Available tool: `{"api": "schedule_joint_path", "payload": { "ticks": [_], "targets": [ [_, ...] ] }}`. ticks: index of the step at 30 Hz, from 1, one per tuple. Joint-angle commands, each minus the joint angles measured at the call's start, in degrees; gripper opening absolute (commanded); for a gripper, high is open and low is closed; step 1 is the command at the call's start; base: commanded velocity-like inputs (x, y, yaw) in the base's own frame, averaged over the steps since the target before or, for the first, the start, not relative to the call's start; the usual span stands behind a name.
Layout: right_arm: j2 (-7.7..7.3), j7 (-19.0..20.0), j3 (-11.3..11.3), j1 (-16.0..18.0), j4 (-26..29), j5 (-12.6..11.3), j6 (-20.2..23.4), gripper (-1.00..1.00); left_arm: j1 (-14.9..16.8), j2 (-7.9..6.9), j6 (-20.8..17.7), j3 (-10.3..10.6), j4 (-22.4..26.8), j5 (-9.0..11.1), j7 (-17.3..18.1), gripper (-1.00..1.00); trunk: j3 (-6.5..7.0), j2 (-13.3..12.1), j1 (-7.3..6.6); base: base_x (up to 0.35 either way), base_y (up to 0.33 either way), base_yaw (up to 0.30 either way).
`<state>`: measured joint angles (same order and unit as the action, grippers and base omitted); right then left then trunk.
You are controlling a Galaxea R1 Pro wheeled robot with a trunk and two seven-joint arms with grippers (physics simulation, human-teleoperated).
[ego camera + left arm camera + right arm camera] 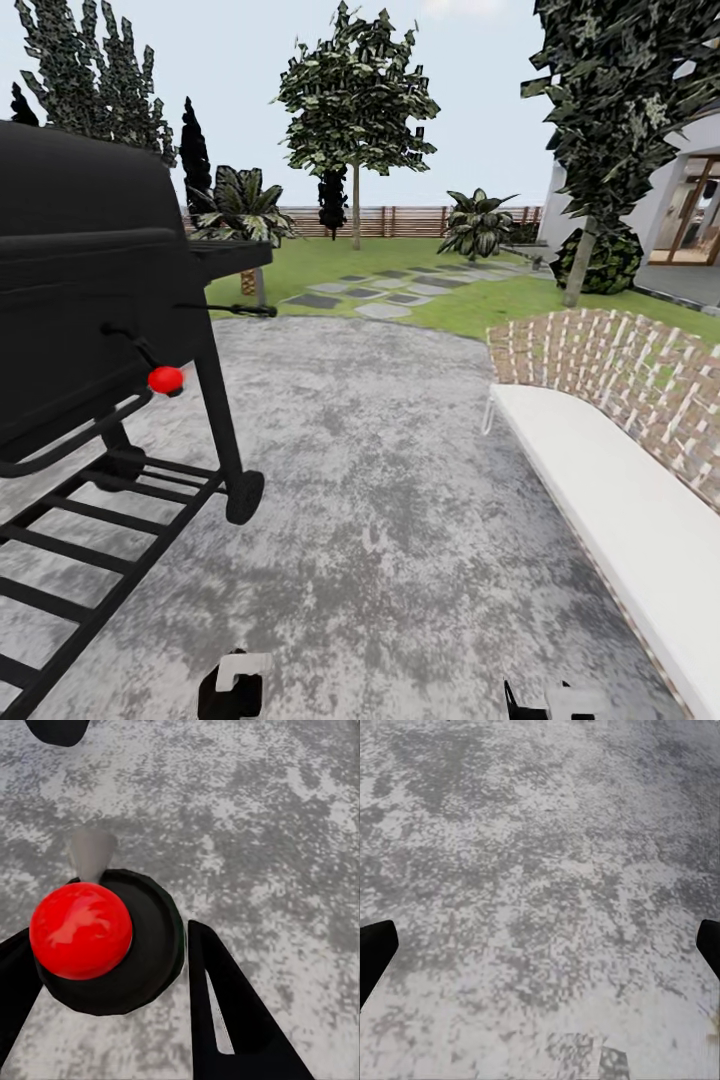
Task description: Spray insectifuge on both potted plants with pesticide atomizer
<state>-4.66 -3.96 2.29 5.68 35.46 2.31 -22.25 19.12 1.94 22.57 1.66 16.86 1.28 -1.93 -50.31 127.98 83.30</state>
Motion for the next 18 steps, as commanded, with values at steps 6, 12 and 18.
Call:
{"api": "schedule_joint_path", "payload": {
  "ticks": [6, 12, 18],
  "targets": [
    [0.00, -0.3, 0.0, 0.0, 0.0, 0.2, -0.1, 1.00, 0.0, -0.01, 0.2, 0.2, -0.1, 0.1, -0.2, -1.00, -0.05, 0.0, 0.02, 0.340, 0.000, 0.000],
    [0.00, -0.3, 0.0, 0.0, 0.0, 0.2, -0.1, 1.00, 0.0, -0.01, 0.2, 0.2, -0.1, 0.1, -0.2, -1.00, -0.05, 0.0, 0.02, 0.340, 0.000, 0.000],
    [0.00, -0.3, 0.2, 0.0, 0.0, 0.2, -0.2, 1.00, 0.0, -0.01, 0.2, 0.2, -0.1, 0.1, -0.2, -1.00, -0.05, 0.0, 0.02, 0.340, 0.000, 0.000]
  ]
}}
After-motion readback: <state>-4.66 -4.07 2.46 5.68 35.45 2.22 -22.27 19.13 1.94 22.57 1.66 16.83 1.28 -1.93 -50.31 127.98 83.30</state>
